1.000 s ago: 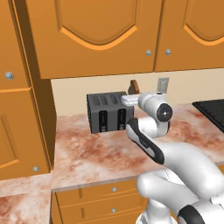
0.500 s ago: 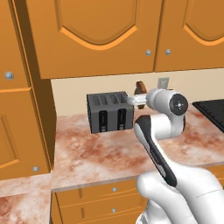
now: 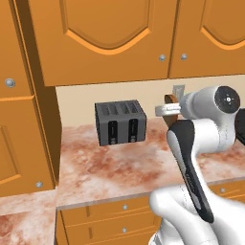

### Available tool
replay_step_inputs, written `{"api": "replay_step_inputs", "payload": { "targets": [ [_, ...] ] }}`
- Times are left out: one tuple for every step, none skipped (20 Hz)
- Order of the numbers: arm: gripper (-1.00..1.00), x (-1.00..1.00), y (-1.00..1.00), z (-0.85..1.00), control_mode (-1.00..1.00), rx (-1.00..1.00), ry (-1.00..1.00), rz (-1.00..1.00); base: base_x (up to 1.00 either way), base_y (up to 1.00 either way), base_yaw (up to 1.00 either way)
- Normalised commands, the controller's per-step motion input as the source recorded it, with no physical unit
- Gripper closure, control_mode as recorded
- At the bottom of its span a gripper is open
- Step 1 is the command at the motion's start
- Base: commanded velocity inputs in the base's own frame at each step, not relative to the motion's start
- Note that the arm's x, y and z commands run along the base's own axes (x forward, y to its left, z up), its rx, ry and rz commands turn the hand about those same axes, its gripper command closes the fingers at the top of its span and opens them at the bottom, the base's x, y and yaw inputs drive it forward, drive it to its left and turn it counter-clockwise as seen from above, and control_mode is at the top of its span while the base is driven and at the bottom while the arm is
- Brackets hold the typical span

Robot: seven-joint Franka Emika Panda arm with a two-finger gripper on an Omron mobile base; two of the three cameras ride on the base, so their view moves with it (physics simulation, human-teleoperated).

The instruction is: Start the toaster. Once the lever pops up, take the bread to the plate on the dining counter.

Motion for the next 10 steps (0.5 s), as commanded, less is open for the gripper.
{"api": "replay_step_inputs", "payload": {
  "targets": [
    [1.0,-0.86,-0.14,0.06,-1.0,0.0,0.18,-0.01,0.0,0.0,0.0],
    [1.0,-0.86,-0.01,0.0,-1.0,0.0,0.2,-0.02,0.0,0.0,0.0],
    [1.0,-0.86,0.0,0.0,-1.0,0.0,0.2,0.0,0.0,0.0,0.0],
    [1.0,-0.85,0.0,0.0,-1.0,0.0,0.17,0.0,0.0,0.0,0.0],
    [1.0,-0.8,-0.01,0.0,-1.0,0.0,0.15,0.0,0.0,0.0,0.0],
    [1.0,-0.66,-0.01,0.0,-1.0,0.0,0.12,0.0,0.0,0.0,0.0],
    [1.0,-0.53,0.0,0.0,-1.0,0.0,0.09,0.0,0.0,0.0,0.0],
    [1.0,-0.46,0.0,0.0,-1.0,0.0,0.07,0.0,0.0,0.0,0.0],
    [1.0,-0.46,0.0,0.0,-1.0,0.0,0.06,0.0,0.0,0.0,0.0],
    [1.0,-0.46,-0.02,0.0,-1.0,0.0,0.06,0.0,0.0,0.0,0.0]
  ]
}}
